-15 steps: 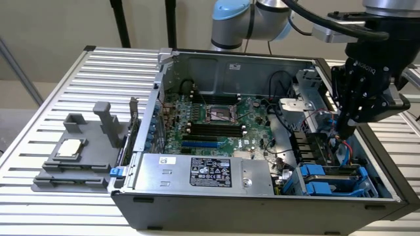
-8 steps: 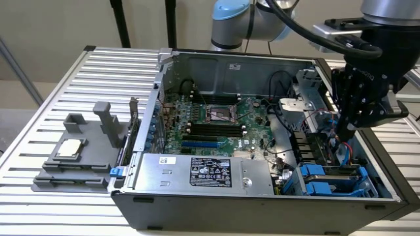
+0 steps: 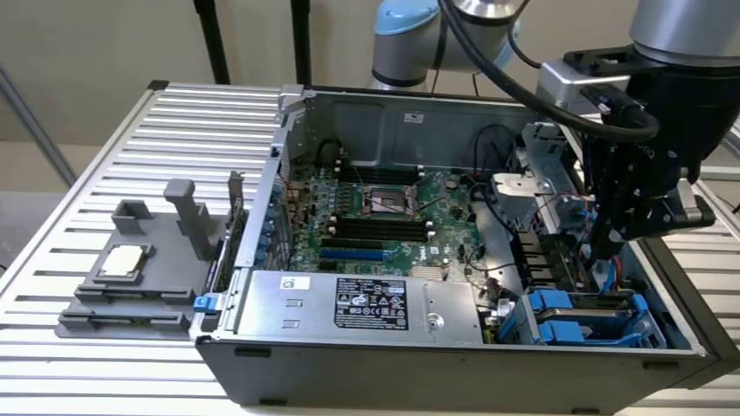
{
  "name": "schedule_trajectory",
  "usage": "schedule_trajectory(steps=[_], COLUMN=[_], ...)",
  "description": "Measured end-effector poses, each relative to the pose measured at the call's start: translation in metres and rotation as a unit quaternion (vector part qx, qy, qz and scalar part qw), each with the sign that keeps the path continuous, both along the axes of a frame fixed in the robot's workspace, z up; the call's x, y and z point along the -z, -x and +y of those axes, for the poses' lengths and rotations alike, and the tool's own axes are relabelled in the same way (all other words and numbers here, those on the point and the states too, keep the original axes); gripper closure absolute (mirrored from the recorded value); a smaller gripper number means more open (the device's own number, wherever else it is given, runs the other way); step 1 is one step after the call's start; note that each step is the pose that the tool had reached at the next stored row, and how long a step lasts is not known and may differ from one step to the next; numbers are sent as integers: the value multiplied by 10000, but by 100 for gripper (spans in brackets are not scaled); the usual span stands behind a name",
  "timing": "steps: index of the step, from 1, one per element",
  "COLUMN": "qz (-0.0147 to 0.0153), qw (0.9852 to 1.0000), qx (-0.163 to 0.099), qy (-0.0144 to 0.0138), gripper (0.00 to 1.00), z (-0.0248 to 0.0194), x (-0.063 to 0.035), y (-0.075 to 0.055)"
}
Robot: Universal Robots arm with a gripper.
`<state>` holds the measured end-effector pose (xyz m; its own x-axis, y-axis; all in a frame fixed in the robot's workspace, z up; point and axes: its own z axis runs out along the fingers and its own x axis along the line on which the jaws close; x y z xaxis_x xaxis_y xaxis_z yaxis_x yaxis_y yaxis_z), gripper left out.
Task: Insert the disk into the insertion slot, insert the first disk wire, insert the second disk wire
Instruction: 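Insert the second disk wire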
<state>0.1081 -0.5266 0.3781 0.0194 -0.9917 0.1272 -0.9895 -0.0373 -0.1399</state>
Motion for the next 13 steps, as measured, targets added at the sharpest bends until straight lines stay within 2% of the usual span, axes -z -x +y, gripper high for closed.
schedule_trajectory(steps=[3, 7, 10, 13], qz=[-46, -90, -122, -154], qw=[10000, 9999, 9998, 9997], qx=[0, 0, 0, 0], qy=[-64, -122, -159, -209], gripper=[84, 84, 84, 84], z=[-83, -194, -248, -291], x=[23, 62, 95, 127], y=[24, 41, 50, 65])
